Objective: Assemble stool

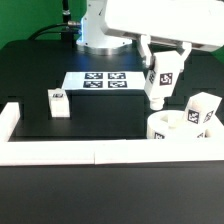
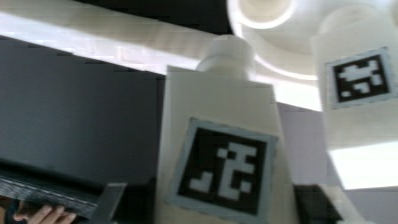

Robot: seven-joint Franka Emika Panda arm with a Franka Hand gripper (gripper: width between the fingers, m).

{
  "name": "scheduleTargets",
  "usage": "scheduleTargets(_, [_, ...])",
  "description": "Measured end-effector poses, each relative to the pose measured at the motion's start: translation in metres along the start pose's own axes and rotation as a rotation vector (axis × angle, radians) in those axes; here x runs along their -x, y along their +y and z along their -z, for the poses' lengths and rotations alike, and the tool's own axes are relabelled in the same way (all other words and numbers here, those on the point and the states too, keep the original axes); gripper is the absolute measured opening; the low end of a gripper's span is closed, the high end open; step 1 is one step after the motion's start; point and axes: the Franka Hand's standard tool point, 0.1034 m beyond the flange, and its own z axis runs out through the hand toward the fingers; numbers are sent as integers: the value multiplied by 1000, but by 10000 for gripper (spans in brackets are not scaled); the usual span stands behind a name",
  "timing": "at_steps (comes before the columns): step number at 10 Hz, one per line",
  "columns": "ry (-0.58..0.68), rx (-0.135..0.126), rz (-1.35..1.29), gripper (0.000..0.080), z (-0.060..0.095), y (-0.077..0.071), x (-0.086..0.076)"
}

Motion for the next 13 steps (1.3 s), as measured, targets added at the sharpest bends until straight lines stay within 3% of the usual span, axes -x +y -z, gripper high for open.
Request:
scheduleTargets(2, [8,1,6,324,0,-2,1])
scheduleTargets(5, [21,13,104,324,-12,-27,15])
scheduleTargets(6, [17,28,152,324,-18,-32,18])
scheduleTargets(9, [12,43,159,324,-21,-25,21])
scheduleTargets(13, [7,38,158,324,-23,-28,22])
